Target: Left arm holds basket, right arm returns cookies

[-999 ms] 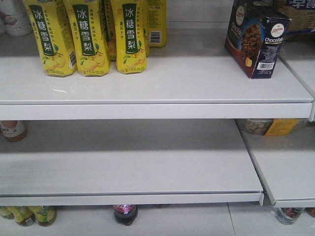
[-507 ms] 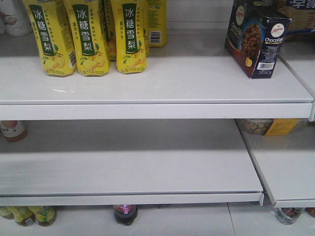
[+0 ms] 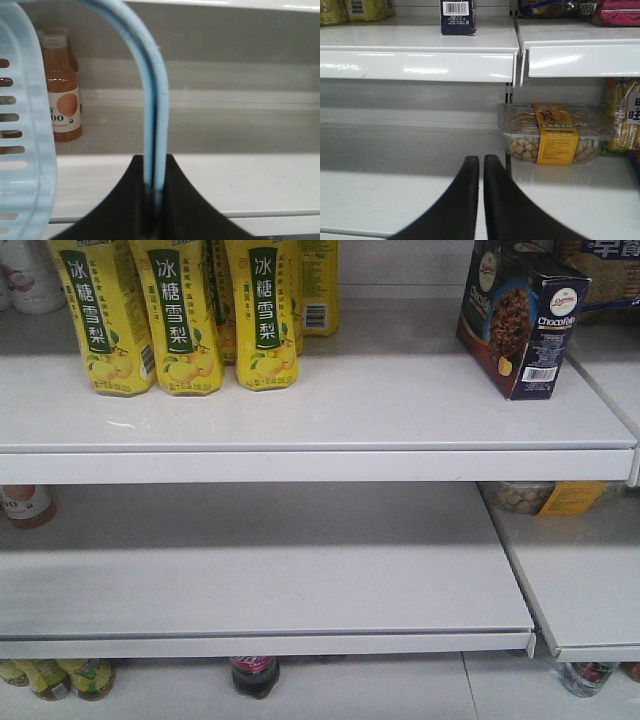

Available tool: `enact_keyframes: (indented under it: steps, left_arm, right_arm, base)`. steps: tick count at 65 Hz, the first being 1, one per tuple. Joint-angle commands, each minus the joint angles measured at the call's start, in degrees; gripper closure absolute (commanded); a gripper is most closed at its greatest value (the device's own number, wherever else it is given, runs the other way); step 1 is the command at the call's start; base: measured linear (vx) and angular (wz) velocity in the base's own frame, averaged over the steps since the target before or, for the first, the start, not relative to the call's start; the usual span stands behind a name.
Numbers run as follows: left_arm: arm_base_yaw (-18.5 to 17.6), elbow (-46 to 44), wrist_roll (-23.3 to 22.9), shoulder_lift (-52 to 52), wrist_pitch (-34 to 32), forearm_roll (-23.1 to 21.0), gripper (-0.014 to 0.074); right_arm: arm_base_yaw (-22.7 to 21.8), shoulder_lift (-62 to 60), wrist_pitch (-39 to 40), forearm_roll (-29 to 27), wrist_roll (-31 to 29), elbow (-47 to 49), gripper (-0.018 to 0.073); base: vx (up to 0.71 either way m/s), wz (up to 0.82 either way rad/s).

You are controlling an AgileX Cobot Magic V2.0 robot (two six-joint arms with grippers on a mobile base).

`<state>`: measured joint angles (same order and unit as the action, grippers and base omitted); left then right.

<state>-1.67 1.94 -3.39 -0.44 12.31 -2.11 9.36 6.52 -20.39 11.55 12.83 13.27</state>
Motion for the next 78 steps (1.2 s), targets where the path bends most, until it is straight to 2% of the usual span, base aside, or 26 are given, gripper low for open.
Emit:
enact_keyframes:
  steps: [1,6,12,20,28,37,40,47,58,78]
  left_arm:
    - [0.0,-1.7,0.8,-1.0,-5.7,0.6,0.0599]
    - [0.0,-1.7,0.8,-1.0,-5.7,0.6,0.0599]
    - [0.0,-1.7,0.8,-1.0,-5.7,0.6,0.0599]
    - [0.0,-1.7,0.8,-1.0,-5.7,0.6,0.0599]
    - [0.0,-1.7,0.8,-1.0,-5.7,0.6,0.0599]
    - [0.0,-1.7,0.8,-1.0,-5.7,0.6,0.0599]
    - [0.0,-1.7,0.8,-1.0,-5.7,0.6,0.0599]
    - [0.0,-1.7,0.8,-1.0,-5.7,0.6,0.0599]
    - [0.0,-1.7,0.8,-1.0,-5.7,0.6,0.0599]
    - [0.0,-1.7,0.8,-1.0,-5.7,0.6,0.0599]
  right_arm:
    - [-1.4,0.3,4.6,1.1,-0.9,1.3,0.0570]
    - [-4.7,0.3,4.8,-0.1,-0.9,1.3,0.0570]
    - [-9.4,0.3,5.3,-4.1,-1.4,1.0,0.0570]
    - [-12.6,0.0,12.2,-9.3,-6.8,-3.7,0.0570]
    - [-12.6,-3.4,20.8,-14.8,-13.5,-10.1,0.0570]
    - [-12.6,-8.1,24.1,-15.3,-14.9,-16.1,0.0570]
    - [-12.5,-8.0,20.8,-15.3,-14.9,-15.9,0.0570]
    - [-12.2,-8.0,19.4,-14.8,-15.3,-15.9,0.0570]
    - [-9.9,-8.0,19.8,-14.5,-15.6,-15.9,0.0570]
    - [-9.9,-8.0,19.6,-14.5,-15.6,-15.9,0.0570]
  base:
    - [0.00,0.00]
    - [0.00,0.00]
    - [0.00,0.00]
    - [0.00,0.00]
    - [0.00,0.00]
    - [0.00,0.00]
    - [0.00,0.00]
    - [0.00,0.00]
    - [0.00,0.00]
    - [0.00,0.00]
